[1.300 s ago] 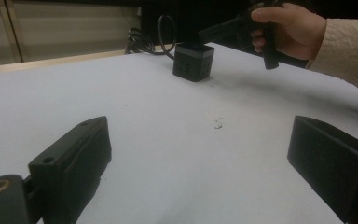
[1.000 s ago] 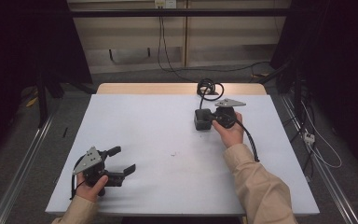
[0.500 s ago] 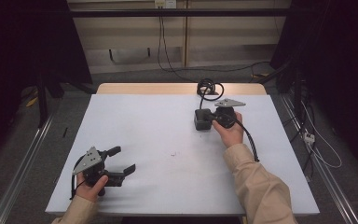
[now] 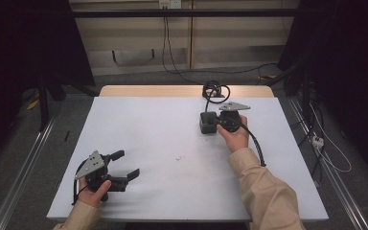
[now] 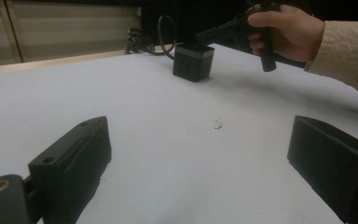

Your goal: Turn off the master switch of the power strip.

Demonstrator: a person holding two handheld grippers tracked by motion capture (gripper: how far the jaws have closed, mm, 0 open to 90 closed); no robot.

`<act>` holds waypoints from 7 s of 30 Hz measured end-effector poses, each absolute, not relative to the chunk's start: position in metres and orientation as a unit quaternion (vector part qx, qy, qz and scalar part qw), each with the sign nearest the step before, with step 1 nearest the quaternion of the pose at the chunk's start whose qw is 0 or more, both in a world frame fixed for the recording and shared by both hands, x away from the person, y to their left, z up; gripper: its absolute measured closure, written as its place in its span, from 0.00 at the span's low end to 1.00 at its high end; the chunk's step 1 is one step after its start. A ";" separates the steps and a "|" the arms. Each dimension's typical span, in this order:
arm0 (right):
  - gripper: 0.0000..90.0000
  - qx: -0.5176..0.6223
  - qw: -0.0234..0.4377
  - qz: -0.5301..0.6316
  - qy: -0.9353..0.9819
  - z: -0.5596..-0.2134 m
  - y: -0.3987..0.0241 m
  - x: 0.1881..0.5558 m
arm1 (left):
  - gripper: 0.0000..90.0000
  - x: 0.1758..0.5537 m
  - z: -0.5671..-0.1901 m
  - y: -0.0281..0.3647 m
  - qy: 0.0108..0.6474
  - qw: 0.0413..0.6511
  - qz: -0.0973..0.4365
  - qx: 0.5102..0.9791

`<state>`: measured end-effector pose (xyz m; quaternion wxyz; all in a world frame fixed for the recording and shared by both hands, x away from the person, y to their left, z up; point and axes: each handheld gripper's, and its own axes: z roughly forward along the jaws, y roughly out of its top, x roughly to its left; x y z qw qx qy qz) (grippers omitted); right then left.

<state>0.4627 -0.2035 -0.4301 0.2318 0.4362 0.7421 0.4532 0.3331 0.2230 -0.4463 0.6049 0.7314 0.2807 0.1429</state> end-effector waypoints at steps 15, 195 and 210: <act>1.00 0.440 0.246 0.443 0.742 -0.430 -0.210 0.464 | 0.06 0.332 -0.446 0.223 0.280 0.605 0.142 0.732; 0.11 0.412 0.190 0.468 0.759 -0.442 -0.249 0.327 | 0.06 0.327 -0.445 0.226 0.282 0.599 0.154 0.734; 0.10 0.421 0.185 0.471 0.753 -0.453 -0.268 0.303 | 0.06 0.328 -0.445 0.226 0.282 0.596 0.155 0.735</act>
